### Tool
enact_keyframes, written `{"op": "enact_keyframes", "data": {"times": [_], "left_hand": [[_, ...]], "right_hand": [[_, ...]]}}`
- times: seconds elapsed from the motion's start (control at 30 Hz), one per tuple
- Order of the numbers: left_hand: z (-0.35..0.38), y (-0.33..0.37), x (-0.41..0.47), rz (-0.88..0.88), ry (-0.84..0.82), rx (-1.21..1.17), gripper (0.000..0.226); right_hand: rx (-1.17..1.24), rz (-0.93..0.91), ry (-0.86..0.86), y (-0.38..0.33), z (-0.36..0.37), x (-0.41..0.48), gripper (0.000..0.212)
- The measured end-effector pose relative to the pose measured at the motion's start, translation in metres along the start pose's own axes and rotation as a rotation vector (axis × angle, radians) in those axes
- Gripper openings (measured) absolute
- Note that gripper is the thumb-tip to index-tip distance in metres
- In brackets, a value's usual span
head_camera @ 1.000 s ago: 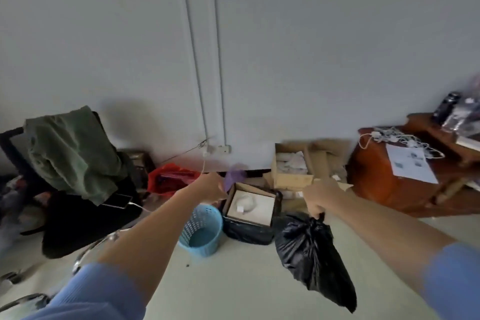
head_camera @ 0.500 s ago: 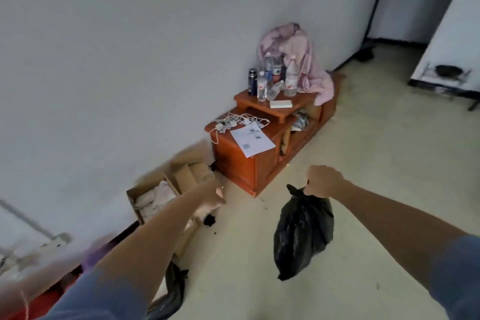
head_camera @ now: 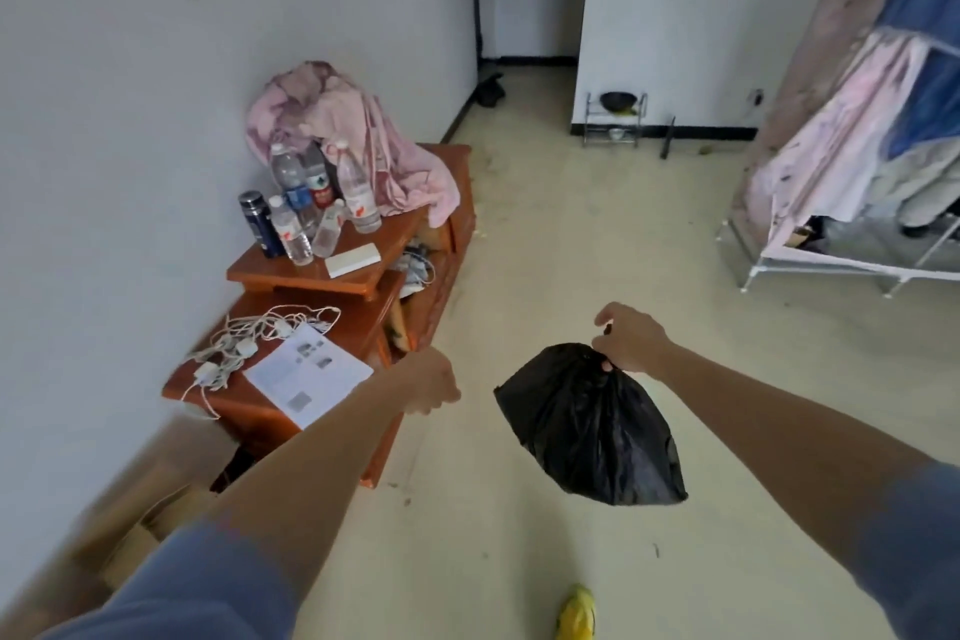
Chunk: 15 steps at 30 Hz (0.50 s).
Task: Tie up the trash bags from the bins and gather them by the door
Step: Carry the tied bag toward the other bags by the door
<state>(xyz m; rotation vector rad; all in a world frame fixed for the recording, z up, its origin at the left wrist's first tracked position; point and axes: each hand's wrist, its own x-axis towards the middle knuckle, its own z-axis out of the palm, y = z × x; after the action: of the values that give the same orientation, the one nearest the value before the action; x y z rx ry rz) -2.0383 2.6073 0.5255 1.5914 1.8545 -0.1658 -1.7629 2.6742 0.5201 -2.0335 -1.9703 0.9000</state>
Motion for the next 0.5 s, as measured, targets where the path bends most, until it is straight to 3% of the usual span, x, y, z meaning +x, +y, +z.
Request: {"op": "enact_keyframes", "data": {"times": [0.17, 0.37, 0.5], "left_hand": [[-0.049, 0.048, 0.093, 0.052, -0.003, -0.053, 0.026], [-0.129, 0.100, 0.211, 0.084, 0.044, -0.097, 0.022], [-0.179, 0.120, 0.291, 0.070, 0.031, -0.083, 0.023]], "right_hand": [[0.128, 0.089, -0.090, 0.013, -0.035, 0.109, 0.017], [0.012, 0.038, 0.036, 0.010, -0.110, 0.236, 0.030], [-0.071, 0.010, 0.101, -0.001, -0.141, 0.325, 0.010]]}}
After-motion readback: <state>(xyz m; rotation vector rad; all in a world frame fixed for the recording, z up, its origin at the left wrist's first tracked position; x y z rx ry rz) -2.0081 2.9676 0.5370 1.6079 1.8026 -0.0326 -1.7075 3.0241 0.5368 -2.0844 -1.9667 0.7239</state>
